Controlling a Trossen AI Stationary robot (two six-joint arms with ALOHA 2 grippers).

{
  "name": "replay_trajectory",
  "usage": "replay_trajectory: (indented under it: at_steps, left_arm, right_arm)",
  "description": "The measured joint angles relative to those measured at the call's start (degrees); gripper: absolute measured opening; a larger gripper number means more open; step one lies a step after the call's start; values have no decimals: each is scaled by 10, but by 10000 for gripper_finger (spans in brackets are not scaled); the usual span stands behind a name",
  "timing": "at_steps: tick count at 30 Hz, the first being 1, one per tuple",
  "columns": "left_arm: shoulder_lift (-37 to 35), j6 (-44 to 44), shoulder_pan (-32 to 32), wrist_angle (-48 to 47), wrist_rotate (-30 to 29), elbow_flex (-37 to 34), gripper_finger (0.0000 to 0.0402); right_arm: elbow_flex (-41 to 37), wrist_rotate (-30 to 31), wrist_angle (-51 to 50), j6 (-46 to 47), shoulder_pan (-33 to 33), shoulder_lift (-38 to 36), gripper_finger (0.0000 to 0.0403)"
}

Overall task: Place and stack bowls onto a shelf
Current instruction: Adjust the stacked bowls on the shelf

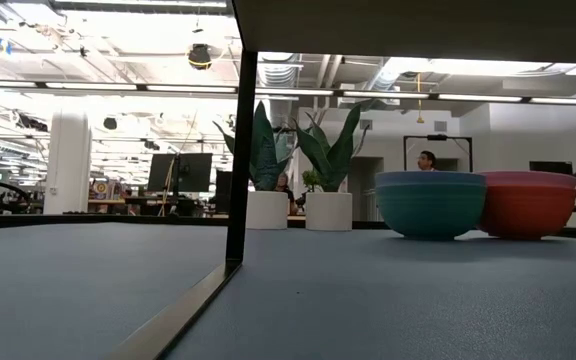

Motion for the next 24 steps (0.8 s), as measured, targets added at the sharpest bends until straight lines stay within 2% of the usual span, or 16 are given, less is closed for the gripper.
replay_trajectory:
  at_steps: [8,14,24]
  left_arm:
    - [0,-1,1,3,-5,0,0]
    - [0,-3,1,4,-3,0,0]
    - [0,-5,1,5,0,-1,0]
  right_arm:
    - [1,-6,115,-114,-3,50,90]
    - [1,-10,135,-116,-10,88,90]
    - [1,-19,123,-92,-13,97,90]
